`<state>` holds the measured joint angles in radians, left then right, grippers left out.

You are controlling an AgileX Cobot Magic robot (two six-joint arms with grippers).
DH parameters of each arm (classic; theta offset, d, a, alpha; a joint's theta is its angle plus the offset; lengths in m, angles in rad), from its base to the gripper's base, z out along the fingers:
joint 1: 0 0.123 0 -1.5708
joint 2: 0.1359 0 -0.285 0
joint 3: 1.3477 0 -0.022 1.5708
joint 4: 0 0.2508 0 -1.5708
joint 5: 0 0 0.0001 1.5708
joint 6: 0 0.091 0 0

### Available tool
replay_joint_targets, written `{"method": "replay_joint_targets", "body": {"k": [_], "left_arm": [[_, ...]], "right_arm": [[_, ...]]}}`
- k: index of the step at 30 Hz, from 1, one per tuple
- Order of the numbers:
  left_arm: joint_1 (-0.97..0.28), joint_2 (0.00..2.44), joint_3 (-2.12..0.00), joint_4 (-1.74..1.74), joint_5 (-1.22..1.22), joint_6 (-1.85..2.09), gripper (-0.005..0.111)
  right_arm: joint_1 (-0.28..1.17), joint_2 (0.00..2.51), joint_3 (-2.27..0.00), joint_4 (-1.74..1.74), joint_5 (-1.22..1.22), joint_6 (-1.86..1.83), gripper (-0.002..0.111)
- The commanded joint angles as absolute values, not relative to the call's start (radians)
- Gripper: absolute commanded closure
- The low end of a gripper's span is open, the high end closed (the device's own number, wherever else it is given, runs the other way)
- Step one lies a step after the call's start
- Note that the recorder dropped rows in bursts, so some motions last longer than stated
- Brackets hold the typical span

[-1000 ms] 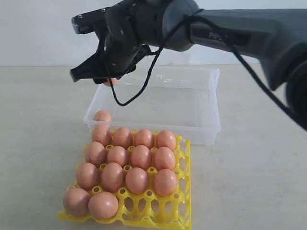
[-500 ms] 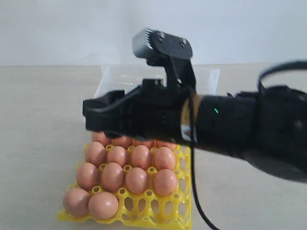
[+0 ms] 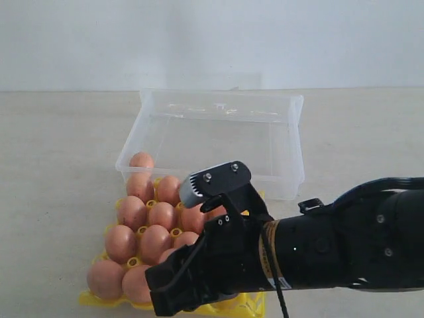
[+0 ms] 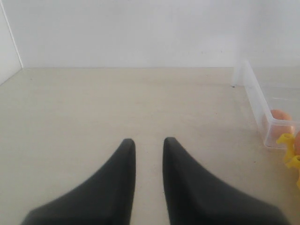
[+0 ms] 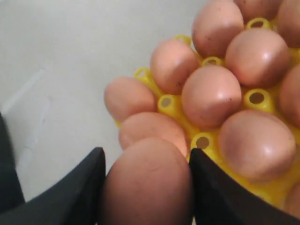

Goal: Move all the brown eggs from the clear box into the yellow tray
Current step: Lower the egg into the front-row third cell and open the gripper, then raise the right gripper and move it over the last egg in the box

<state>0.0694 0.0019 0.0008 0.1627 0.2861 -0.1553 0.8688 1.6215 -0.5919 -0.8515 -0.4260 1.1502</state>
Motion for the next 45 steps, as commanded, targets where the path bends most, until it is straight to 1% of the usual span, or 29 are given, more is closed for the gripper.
{"method": "replay_joint_targets", "body": {"k": [1,9,20,22,24,28,29,31,40,45], "left_arm": [[0.060,0.000,0.000,0.165,0.285,-0.160,0.085],[0.060,0.000,0.000,0.165,0.285,-0.160,0.085],[0.060,0.000,0.000,0.165,0.285,-0.160,0.085],[0.060,0.000,0.000,0.165,0.285,-0.160,0.085],[0.060,0.000,0.000,0.165,0.285,-0.160,0.085],[0.060,0.000,0.000,0.165,0.285,-0.160,0.085],[0.060,0.000,0.000,0.165,0.285,-0.160,0.085],[0.060,0.000,0.000,0.165,0.285,-0.160,0.085],[0.060,0.000,0.000,0.165,0.285,-0.160,0.085],[0.060,0.000,0.000,0.165,0.285,-0.160,0.085]], "right_arm": [[0.867,1.680,-0.622,-0.841,-0.419,1.115,0.109],[0.867,1.768,-0.691,-0.843,-0.420,1.054,0.109],[0.867,1.771,-0.711,-0.842,-0.345,1.050,0.108],[0.867,1.771,-0.711,-0.842,-0.325,1.049,0.103],[0.867,1.771,-0.711,-0.842,-0.307,1.049,0.093],[0.867,1.771,-0.711,-0.842,-0.305,1.045,0.064],[0.867,1.771,-0.711,-0.842,-0.305,1.045,0.060],[0.867,1.771,-0.711,-0.842,-0.305,1.045,0.054],[0.867,1.762,-0.711,-0.842,-0.308,1.045,0.053],[0.867,1.681,-0.711,-0.842,-0.312,1.045,0.055]]}}
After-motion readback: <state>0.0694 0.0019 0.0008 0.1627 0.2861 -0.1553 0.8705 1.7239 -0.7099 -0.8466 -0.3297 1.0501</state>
